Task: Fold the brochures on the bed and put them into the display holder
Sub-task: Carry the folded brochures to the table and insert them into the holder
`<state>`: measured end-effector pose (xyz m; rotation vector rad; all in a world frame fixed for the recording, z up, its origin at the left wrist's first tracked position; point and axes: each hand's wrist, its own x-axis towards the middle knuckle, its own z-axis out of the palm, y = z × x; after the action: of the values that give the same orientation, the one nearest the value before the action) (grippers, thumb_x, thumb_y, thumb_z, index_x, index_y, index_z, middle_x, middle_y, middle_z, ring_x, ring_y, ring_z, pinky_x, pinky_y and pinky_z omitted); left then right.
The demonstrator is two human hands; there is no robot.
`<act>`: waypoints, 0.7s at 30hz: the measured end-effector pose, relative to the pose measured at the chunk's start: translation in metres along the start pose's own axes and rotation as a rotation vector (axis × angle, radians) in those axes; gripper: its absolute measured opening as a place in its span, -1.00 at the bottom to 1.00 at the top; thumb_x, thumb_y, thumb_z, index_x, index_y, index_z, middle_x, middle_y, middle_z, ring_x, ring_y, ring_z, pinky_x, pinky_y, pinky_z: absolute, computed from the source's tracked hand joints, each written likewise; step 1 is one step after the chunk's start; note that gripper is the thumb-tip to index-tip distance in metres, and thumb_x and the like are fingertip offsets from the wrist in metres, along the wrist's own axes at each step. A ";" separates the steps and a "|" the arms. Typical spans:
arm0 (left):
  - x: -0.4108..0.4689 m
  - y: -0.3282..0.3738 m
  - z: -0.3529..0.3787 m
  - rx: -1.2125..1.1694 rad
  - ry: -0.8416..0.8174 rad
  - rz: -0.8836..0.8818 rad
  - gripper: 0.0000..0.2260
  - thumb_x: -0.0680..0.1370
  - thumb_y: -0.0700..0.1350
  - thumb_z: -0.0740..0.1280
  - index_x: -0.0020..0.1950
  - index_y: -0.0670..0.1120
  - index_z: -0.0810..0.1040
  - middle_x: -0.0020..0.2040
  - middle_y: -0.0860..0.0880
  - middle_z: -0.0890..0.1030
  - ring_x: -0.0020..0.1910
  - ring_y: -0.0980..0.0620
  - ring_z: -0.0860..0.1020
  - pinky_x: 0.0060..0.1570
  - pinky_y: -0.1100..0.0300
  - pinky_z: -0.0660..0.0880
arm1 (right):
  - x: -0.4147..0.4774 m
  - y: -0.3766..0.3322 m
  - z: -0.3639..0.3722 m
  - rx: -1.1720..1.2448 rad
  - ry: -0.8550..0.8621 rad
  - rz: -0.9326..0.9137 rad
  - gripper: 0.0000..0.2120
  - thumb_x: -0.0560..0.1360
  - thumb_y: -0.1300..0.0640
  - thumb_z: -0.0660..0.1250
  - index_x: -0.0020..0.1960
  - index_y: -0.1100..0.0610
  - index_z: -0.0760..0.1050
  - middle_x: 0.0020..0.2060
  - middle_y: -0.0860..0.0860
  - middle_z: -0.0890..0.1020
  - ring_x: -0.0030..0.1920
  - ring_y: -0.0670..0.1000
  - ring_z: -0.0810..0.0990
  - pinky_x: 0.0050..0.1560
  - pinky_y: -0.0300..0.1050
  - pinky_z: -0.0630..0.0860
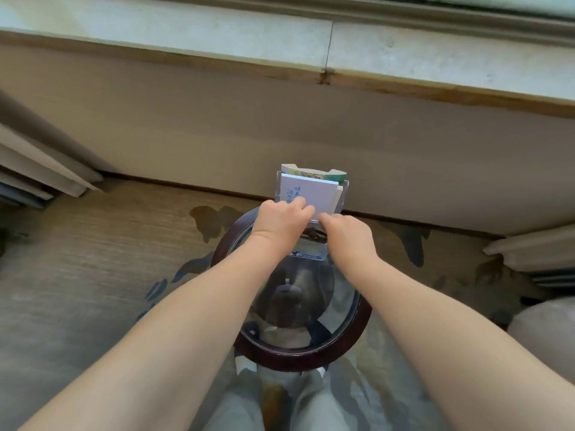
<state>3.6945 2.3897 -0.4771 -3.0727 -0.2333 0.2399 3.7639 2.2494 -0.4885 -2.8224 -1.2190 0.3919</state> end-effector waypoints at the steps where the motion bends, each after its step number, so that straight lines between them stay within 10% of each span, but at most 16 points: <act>1: 0.004 -0.002 0.000 0.000 0.006 0.003 -0.72 0.52 -0.25 0.39 0.17 -0.04 0.43 0.02 -0.04 0.49 -0.10 -0.10 0.62 -0.25 0.10 0.25 | 0.005 0.002 0.000 -0.003 0.009 -0.003 -0.82 0.54 0.28 0.39 0.07 0.10 0.46 -0.06 0.07 0.64 -0.18 0.09 0.47 -0.26 -0.07 0.34; 21: 0.068 -0.025 -0.002 -0.033 0.068 0.005 -0.72 0.51 -0.24 0.40 0.16 -0.01 0.51 0.01 0.01 0.55 -0.25 -0.05 0.43 -0.30 0.11 0.23 | 0.071 0.033 -0.013 -0.009 0.046 -0.030 -0.70 0.55 0.28 0.38 0.26 0.12 0.48 0.05 0.12 0.62 -0.01 0.15 0.49 -0.22 0.01 0.42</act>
<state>3.7571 2.4247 -0.4840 -3.1079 -0.2284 0.1323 3.8372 2.2789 -0.4961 -2.8004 -1.2559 0.3194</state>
